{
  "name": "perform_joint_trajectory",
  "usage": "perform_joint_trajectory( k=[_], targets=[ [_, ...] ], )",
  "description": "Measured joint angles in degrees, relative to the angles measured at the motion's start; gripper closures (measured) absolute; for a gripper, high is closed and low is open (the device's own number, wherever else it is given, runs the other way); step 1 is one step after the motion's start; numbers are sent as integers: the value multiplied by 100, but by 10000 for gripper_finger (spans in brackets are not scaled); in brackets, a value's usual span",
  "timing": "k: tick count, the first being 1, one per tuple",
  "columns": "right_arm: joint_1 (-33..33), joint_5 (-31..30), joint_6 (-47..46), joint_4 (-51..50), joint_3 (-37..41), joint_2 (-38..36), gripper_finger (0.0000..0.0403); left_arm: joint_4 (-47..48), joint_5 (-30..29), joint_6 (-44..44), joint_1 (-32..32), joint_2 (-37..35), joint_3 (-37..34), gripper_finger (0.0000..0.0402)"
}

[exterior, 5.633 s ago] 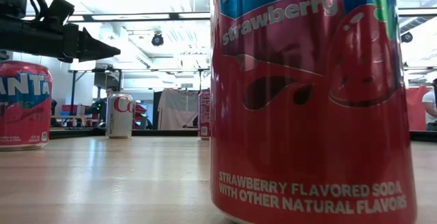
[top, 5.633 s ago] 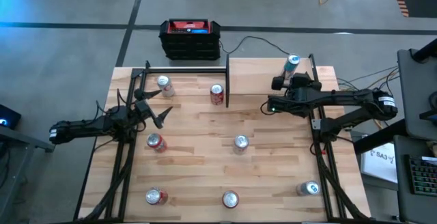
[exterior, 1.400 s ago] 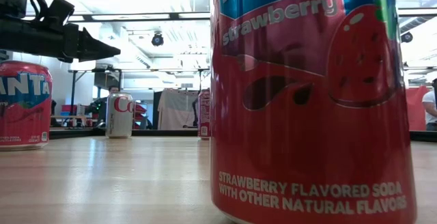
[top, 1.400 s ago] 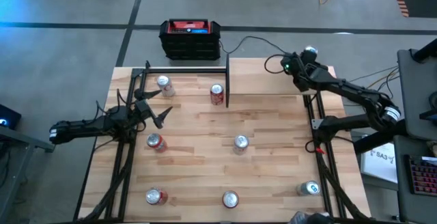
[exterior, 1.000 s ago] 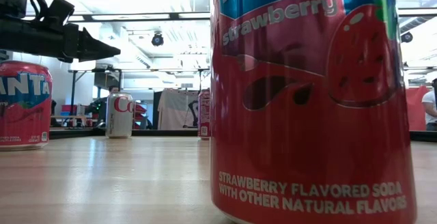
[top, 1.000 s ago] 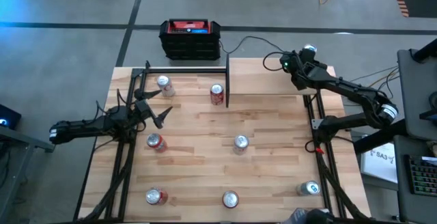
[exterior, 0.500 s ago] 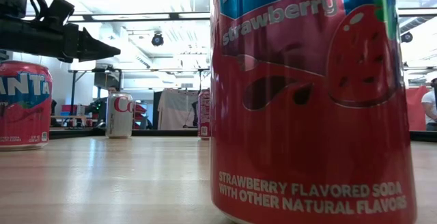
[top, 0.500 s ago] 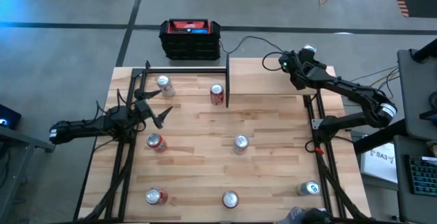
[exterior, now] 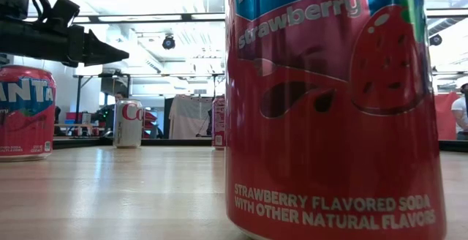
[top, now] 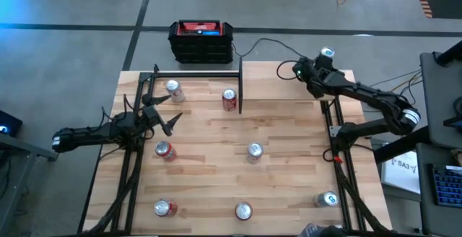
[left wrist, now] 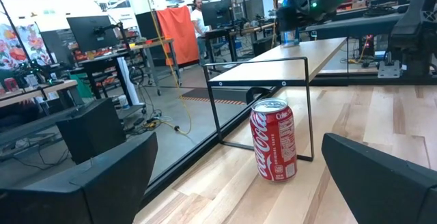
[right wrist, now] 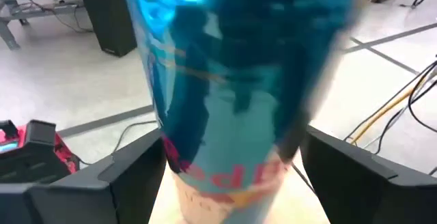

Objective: Place canned beverage on shelf
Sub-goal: Put the top blue soda can on the shelf, then put the bottom silver soda can on the shelf

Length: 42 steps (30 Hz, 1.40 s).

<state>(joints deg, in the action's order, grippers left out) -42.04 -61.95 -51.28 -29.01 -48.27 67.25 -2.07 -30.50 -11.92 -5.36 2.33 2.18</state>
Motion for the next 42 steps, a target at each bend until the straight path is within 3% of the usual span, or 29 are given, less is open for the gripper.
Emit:
perform_joint_trajectory(
  k=[7,12,14,17,22,26,30,35,42],
  targets=[
    [454,-106,-314,-594,-4,-322,89,1,0,0,-1,0,0,3],
    [995,14,-1193,-1809,-175,-616,88,-1,0,0,1,0,2,3],
    [1208,331,-1575,-2421,-311,-715,87,1,0,0,0,0,0,3],
    [1463,1363,-1919,-3316,-585,-845,87,-1,0,0,2,0,2,3],
    [1664,3873,-2118,-4604,-1178,-875,87,-1,0,0,-1,0,-1,3],
    [1772,5432,-2123,-4867,-1441,-824,87,-2,0,0,0,0,0,3],
    [2205,6412,-1962,-4796,-1369,-677,87,0,0,0,0,0,0,3],
    [3467,6636,-2129,-4404,-1334,-163,88,-1,0,0,1,0,0,3],
    [5230,5631,-2376,-4047,-2157,845,94,1,0,0,-1,0,2,3]
  ],
)
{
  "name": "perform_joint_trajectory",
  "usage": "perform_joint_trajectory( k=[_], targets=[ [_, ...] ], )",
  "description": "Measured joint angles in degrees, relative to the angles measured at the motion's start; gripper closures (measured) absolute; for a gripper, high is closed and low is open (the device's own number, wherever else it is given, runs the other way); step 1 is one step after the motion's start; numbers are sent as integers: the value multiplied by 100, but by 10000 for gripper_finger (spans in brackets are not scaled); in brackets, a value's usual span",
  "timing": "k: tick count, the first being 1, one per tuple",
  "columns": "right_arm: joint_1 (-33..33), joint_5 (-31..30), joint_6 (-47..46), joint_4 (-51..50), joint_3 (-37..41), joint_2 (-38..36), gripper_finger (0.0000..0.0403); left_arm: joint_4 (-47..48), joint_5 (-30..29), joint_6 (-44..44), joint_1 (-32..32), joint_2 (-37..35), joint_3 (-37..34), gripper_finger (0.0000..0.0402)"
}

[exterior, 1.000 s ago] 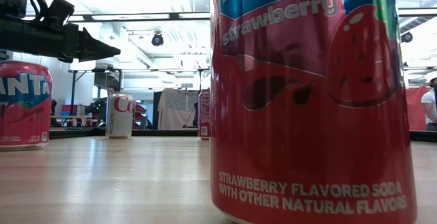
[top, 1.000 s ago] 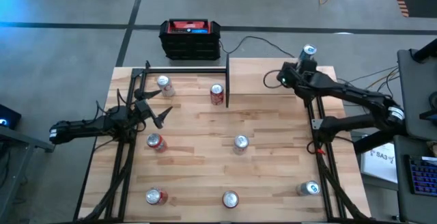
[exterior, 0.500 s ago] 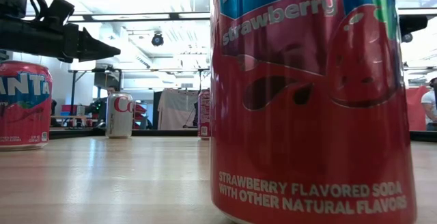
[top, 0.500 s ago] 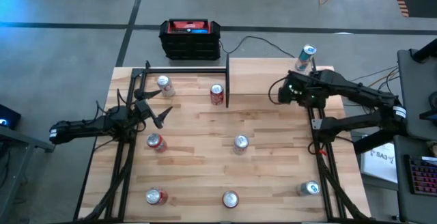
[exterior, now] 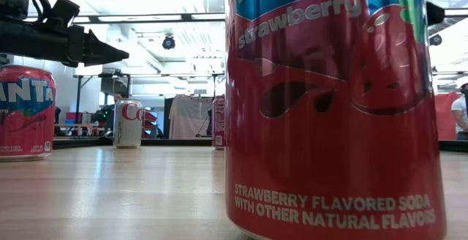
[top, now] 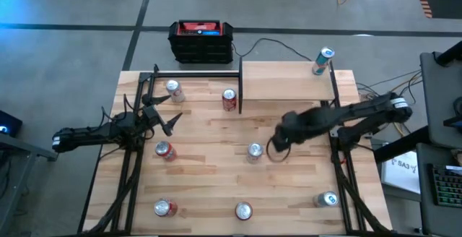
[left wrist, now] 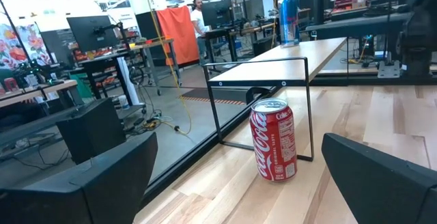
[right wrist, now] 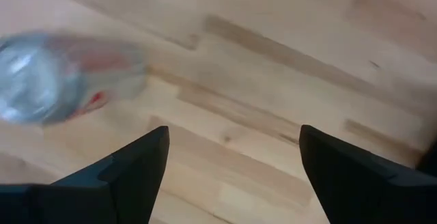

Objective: Place canned beverage on shelf
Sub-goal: Put the bottom silver soda can on the shelf

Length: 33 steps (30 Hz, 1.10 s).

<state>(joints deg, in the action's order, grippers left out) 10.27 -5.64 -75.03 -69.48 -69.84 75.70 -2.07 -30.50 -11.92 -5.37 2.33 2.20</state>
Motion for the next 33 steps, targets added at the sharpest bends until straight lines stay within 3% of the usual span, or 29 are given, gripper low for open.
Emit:
perform_joint_trajectory(
  k=[3,7,18,28,33],
  targets=[
    [466,-323,151,-47,-459,487,99,0,0,-2,1,0,0,3],
    [773,-352,1117,-88,-1053,1071,105,-2,0,0,0,0,-1,3],
    [700,-484,2664,-200,-2292,1930,119,0,0,0,0,0,-2,3],
    [349,-446,2940,45,-2652,2491,105,0,0,-1,0,0,-1,3],
    [46,48,2620,-66,-2713,2641,69,-2,0,0,1,0,-1,3]
  ],
)
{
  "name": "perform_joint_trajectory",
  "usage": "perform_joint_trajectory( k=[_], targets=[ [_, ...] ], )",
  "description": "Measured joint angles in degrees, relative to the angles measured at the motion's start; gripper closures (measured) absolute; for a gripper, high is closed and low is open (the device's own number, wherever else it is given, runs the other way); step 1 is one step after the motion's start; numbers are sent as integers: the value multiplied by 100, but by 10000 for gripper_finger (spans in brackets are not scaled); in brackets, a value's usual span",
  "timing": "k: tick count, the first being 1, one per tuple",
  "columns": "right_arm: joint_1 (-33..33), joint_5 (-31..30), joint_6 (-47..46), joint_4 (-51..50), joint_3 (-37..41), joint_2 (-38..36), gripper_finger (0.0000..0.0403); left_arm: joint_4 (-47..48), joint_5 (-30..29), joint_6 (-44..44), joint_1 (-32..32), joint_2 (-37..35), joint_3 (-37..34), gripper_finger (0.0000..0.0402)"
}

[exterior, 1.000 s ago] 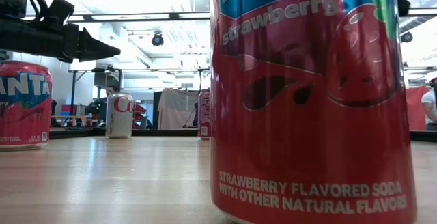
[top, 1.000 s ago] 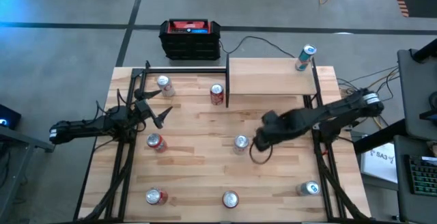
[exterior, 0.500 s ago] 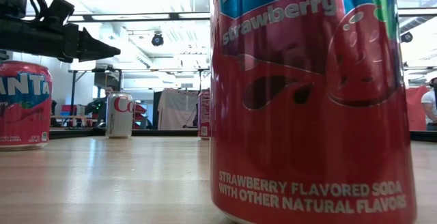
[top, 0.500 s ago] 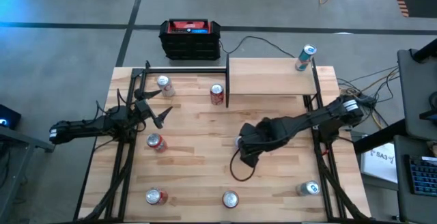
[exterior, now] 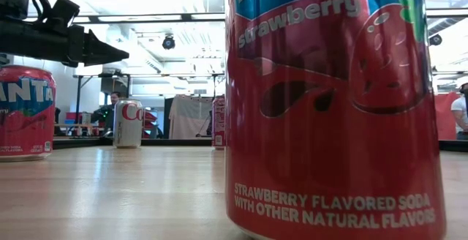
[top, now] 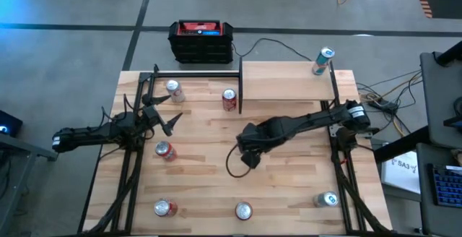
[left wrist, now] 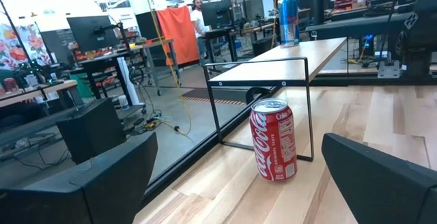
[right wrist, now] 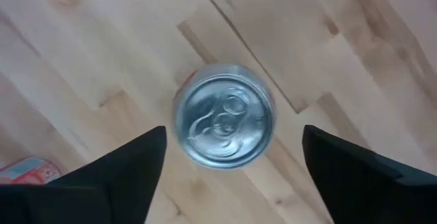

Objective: Place canned beverage on shelf
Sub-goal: Put the bottom silver soda can on the shelf

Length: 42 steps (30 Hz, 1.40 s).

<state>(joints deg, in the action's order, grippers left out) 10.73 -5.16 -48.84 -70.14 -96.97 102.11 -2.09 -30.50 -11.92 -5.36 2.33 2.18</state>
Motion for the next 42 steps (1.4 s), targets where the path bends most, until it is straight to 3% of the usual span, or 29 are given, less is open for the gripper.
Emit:
perform_joint_trajectory(
  k=[8,16,23,28,32,39,42],
  targets=[
    [-134,110,-68,42,-11,25,6,1,0,0,-1,0,-1,3],
    [-149,149,-57,177,-4,321,3,2,0,0,1,0,1,3],
    [-354,752,231,176,15,478,3,2,0,-2,-1,0,1,3],
    [-449,817,227,175,103,472,4,0,0,-1,0,0,0,3],
    [-438,821,249,189,114,472,26,0,0,-1,-1,0,-1,3],
    [-440,821,370,358,177,467,111,0,0,0,-1,0,1,3],
    [-438,816,380,407,202,463,116,0,0,-2,-1,0,-1,3]
  ],
)
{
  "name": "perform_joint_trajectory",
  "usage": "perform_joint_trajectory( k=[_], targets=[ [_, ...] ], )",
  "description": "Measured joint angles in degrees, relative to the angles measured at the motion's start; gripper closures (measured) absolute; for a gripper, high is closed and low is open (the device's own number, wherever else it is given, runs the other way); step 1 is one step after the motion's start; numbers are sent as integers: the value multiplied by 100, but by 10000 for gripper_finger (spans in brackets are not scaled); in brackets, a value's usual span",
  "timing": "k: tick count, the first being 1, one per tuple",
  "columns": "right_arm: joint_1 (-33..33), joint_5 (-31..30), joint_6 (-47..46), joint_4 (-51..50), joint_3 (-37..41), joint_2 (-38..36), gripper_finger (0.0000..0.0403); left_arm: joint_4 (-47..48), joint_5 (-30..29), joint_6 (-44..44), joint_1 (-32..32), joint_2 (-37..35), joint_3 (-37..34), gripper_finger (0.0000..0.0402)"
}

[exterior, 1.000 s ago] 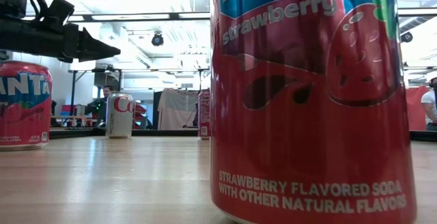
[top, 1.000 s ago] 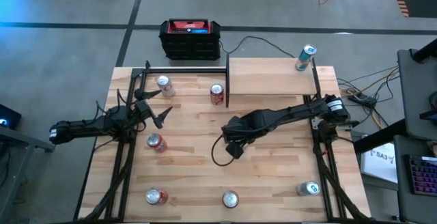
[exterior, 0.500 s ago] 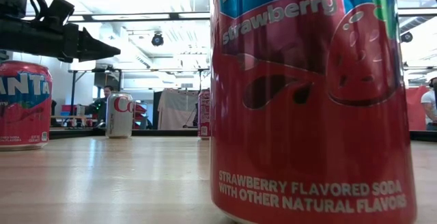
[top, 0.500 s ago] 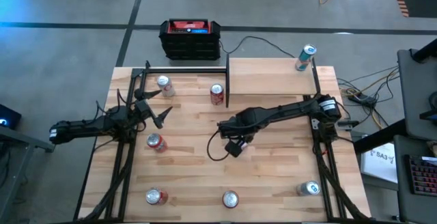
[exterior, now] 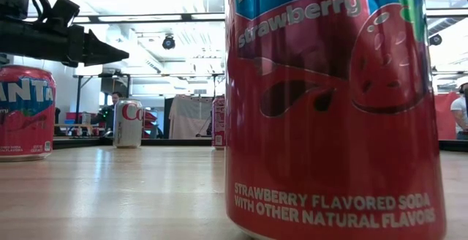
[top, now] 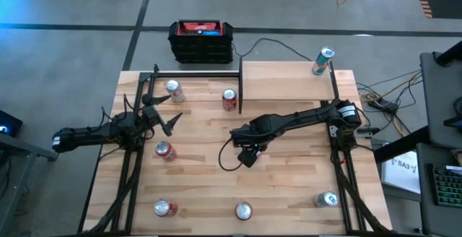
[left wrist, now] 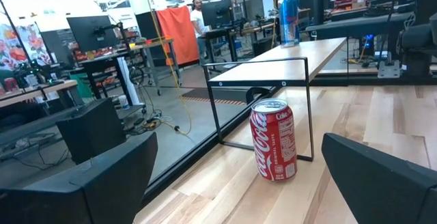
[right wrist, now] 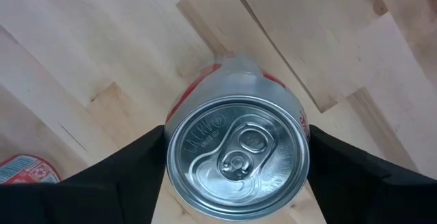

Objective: Place canned beverage on shelf
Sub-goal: Put the bottom silver soda can on the shelf

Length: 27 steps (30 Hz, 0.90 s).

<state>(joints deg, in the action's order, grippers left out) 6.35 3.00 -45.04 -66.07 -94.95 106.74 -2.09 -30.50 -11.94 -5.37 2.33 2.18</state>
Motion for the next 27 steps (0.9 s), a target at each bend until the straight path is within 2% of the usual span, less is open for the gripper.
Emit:
perform_joint_trajectory(
  k=[14,21,27],
  targets=[
    [-197,-192,-33,-303,32,-171,116,1,0,2,2,0,1,3],
    [-645,-212,123,-962,29,-375,110,2,0,1,0,0,1,3],
    [-1165,-207,607,-1071,36,-468,108,0,0,2,0,0,2,3]
  ],
)
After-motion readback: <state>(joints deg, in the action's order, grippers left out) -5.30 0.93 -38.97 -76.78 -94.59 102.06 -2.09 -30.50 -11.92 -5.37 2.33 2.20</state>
